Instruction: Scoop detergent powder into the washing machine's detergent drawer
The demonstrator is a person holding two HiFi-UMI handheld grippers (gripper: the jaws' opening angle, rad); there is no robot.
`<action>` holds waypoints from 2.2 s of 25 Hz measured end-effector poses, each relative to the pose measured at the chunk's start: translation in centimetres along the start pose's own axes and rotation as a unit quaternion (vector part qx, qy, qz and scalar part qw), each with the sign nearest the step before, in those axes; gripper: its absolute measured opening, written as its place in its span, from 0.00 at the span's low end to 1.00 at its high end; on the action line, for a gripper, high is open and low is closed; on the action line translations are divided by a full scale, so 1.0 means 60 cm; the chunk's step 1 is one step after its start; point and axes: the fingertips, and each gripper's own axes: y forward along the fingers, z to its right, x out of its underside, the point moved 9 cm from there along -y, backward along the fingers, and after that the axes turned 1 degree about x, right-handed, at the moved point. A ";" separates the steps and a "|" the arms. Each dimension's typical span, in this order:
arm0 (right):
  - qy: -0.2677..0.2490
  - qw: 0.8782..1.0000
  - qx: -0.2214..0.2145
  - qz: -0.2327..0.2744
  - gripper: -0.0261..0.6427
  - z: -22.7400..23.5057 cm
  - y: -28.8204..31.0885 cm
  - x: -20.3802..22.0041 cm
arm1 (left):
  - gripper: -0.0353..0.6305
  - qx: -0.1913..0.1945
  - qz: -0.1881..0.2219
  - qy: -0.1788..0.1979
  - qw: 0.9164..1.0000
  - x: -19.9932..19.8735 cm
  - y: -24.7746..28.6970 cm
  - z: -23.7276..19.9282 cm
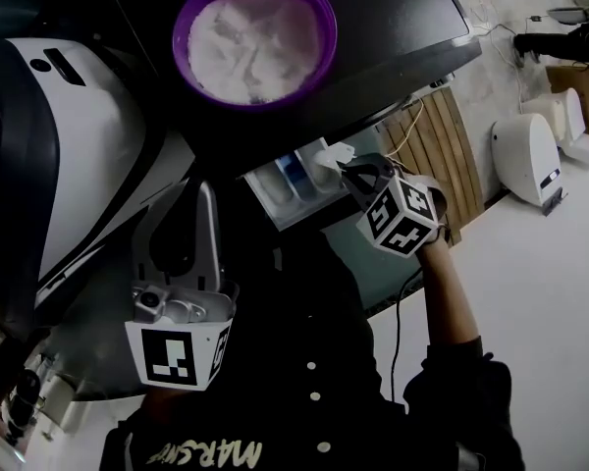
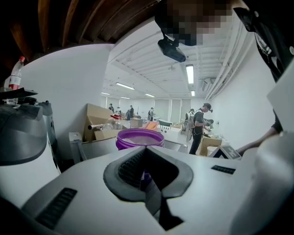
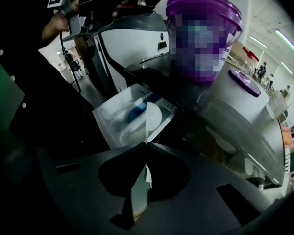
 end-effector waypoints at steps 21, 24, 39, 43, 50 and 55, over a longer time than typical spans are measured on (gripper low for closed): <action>-0.308 0.927 0.215 -0.011 0.09 -0.040 0.016 0.010 | 0.07 -0.020 -0.026 -0.019 0.999 0.052 -0.008 0.014; -0.323 0.918 0.229 -0.009 0.09 -0.040 0.022 0.015 | 0.07 -0.023 -0.027 -0.021 0.999 0.056 -0.007 0.015; -0.241 0.957 0.157 0.033 0.09 -0.032 0.002 -0.007 | 0.07 -0.030 -0.020 -0.016 0.999 0.043 -0.004 0.009; -0.151 0.985 0.073 0.039 0.09 -0.021 -0.015 -0.008 | 0.07 -0.028 -0.009 -0.010 0.999 0.024 -0.002 0.006; 0.010 0.991 -0.041 0.124 0.09 0.003 -0.076 -0.034 | 0.07 -0.025 0.025 0.003 0.999 -0.027 0.001 -0.001; 0.139 0.964 -0.100 0.206 0.09 0.010 -0.135 -0.054 | 0.07 -0.027 0.043 0.007 0.999 -0.066 0.000 -0.008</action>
